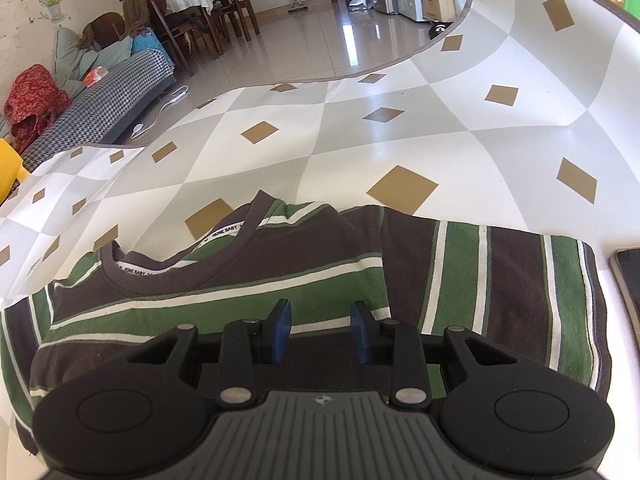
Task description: Fold clothes
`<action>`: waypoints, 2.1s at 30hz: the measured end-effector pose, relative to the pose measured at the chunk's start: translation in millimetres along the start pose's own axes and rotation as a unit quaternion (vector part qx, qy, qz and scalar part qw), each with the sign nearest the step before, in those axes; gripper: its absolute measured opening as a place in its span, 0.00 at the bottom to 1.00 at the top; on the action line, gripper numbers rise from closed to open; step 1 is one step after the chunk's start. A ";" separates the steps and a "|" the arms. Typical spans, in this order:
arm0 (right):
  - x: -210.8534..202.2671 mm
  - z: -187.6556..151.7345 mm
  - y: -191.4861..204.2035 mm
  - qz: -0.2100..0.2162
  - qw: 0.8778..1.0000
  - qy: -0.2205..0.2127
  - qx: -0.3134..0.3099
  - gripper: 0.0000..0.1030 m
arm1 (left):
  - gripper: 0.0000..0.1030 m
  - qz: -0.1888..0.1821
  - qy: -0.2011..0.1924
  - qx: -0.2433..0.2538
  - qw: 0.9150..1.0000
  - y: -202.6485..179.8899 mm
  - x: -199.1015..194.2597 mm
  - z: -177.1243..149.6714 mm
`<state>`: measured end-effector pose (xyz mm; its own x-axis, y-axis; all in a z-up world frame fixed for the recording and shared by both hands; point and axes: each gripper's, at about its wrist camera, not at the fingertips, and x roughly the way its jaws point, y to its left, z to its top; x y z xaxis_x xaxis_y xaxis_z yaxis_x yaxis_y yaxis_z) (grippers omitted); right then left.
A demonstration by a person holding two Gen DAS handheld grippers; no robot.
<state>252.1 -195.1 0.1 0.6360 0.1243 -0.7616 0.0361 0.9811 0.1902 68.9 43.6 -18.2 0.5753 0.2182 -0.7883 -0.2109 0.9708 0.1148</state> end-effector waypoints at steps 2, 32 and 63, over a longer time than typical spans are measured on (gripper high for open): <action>1.1 2.6 -3.5 -0.006 1.000 -0.003 0.007 0.28 | 1.00 0.005 0.002 -0.003 1.000 1.7 -0.4 0.1; -65.8 -37.6 73.4 0.135 0.986 0.031 -0.095 0.34 | 1.00 -0.005 0.045 -0.091 0.995 43.3 -34.0 -25.8; -66.1 -111.6 172.9 0.156 0.920 0.014 -0.359 0.34 | 1.00 0.002 0.034 -0.087 0.996 43.4 -18.4 -20.0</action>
<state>130.3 -17.1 14.2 0.5077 0.4107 -0.7573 -0.6708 0.7401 -0.0483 33.3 79.7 -10.8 0.5201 0.2096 -0.8280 -0.3509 0.9363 0.0166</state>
